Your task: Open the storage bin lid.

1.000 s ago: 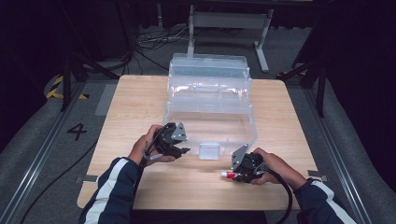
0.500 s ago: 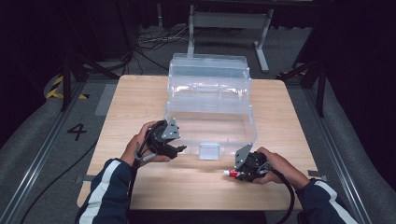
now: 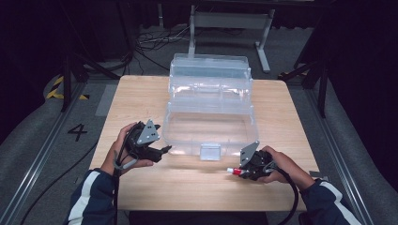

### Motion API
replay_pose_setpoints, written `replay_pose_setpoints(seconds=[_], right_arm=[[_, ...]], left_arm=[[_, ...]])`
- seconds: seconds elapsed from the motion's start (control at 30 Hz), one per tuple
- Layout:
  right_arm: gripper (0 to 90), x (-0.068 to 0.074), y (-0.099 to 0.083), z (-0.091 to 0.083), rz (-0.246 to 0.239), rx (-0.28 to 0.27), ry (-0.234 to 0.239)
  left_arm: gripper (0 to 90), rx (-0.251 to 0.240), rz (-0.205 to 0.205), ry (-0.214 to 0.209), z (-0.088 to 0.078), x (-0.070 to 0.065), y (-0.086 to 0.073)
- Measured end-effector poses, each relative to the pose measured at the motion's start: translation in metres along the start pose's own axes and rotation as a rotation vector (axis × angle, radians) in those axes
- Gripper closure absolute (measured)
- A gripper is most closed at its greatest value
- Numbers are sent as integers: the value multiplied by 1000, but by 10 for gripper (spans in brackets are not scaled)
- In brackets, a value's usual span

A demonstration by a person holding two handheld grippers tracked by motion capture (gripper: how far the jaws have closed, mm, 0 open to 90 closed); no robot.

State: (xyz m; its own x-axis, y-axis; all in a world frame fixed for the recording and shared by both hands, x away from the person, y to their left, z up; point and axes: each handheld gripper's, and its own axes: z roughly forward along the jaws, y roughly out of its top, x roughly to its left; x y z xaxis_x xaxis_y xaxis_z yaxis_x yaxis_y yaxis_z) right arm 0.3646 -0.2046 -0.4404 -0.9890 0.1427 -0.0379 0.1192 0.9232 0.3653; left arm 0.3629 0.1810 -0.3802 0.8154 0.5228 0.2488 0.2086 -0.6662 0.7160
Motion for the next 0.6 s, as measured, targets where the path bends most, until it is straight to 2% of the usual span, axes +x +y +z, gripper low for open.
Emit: replay_pose_setpoints(seconds=[0.13,0.3,0.47,0.6], right_arm=[[709,0,-1,-2,13,-1,-5],[709,-2,-1,-4,7,-18,-9],[709,-3,-1,-6,8,-19,-6],[709,-5,-2,-6,14,-19,-13]], left_arm=[[221,27,-12,8,-6,0,-21],[225,72,-42,5,1,2,-51],[223,139,-102,-12,13,8,-73],[223,151,-141,-36,18,10,-87]])
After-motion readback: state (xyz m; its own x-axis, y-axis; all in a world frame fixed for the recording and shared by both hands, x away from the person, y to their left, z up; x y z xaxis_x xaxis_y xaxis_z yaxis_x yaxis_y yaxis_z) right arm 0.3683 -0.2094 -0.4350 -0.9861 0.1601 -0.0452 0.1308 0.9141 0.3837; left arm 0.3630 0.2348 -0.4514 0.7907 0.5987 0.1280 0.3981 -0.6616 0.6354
